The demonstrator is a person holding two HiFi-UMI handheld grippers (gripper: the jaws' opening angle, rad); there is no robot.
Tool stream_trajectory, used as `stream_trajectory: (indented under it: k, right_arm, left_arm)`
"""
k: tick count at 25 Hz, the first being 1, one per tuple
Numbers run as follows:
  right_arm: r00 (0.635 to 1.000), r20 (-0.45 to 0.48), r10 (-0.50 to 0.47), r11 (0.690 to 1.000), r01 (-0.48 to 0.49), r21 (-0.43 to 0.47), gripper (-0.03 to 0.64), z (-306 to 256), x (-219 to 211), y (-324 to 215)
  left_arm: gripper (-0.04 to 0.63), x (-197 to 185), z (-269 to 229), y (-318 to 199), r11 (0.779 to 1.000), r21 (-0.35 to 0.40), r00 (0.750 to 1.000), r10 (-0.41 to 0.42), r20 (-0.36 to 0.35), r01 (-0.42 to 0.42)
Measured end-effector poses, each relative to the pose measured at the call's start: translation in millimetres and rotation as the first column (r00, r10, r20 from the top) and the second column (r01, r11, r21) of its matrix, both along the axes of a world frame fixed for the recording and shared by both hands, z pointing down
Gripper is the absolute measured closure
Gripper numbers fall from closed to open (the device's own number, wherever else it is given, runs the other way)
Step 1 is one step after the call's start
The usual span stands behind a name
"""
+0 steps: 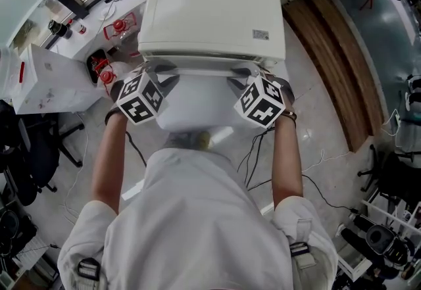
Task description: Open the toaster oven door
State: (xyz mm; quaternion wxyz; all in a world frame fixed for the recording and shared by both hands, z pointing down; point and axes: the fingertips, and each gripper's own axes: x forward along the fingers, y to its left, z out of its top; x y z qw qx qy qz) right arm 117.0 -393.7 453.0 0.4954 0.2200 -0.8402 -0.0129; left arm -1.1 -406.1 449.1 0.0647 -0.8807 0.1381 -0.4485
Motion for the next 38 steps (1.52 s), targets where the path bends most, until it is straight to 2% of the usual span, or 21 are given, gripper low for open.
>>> stream_trajectory:
  k: [13, 27, 38]
  right_arm:
    - [1.0, 0.015, -0.009, 0.999, 0.008, 0.038, 0.532, 18, -5, 48]
    - [1.0, 0.013, 0.003, 1.0, -0.003, 0.027, 0.526, 48, -11, 83]
    - [1.0, -0.007, 0.019, 0.999, -0.019, 0.026, 0.518, 73, -14, 109]
  left_arm:
    - [0.497, -5, 19, 48, 0.997, 0.033, 0.998, -0.065, -0.013, 0.066]
    - [0.495, -11, 50, 83, 0.998, 0.031, 0.999, -0.049, 0.023, 0.048]
    - [0.497, -14, 73, 111, 1.0, -0.005, 1.0, -0.016, 0.027, 0.016]
